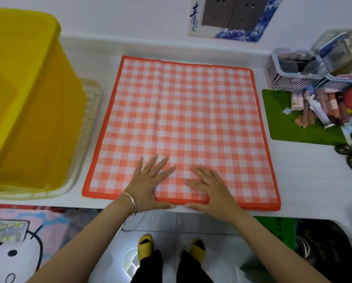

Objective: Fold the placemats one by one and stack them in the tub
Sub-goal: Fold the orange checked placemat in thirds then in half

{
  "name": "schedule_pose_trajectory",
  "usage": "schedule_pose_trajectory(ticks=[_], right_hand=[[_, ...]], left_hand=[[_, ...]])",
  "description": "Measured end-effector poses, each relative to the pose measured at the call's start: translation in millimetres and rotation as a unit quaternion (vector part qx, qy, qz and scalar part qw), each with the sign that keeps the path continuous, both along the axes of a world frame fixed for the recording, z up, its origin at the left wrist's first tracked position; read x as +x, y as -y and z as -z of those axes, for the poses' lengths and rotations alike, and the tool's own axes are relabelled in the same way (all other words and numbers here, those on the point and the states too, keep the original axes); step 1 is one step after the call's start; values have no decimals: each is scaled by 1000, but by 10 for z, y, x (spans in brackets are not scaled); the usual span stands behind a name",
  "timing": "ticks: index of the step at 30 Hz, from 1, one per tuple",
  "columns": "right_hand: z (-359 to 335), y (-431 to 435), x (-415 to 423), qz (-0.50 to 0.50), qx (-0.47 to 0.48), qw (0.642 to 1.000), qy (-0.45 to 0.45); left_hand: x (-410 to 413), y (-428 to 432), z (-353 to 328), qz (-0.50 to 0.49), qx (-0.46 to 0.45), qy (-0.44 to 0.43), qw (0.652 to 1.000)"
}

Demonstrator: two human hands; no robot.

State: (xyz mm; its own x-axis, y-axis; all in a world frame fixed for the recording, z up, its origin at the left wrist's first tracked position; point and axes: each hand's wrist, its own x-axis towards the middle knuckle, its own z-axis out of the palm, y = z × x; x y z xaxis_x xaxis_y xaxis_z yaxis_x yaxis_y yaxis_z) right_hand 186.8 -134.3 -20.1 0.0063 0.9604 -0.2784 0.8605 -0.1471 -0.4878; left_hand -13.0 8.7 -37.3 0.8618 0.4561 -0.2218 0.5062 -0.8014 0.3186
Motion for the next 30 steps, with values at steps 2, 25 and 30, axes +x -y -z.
schedule_pose_trajectory(ticks=[2,25,30], right_hand=[[11,6,8,-1,3,1000,1],[-251,-109,40,90,-21,994,-54],[-582,-210,96,152,-36,982,-109]], left_hand=[[-1,-5,-6,-1,-6,3,1000],[107,-235,-384,13,-152,32,988],[243,-403,-689,-4,-203,43,978]])
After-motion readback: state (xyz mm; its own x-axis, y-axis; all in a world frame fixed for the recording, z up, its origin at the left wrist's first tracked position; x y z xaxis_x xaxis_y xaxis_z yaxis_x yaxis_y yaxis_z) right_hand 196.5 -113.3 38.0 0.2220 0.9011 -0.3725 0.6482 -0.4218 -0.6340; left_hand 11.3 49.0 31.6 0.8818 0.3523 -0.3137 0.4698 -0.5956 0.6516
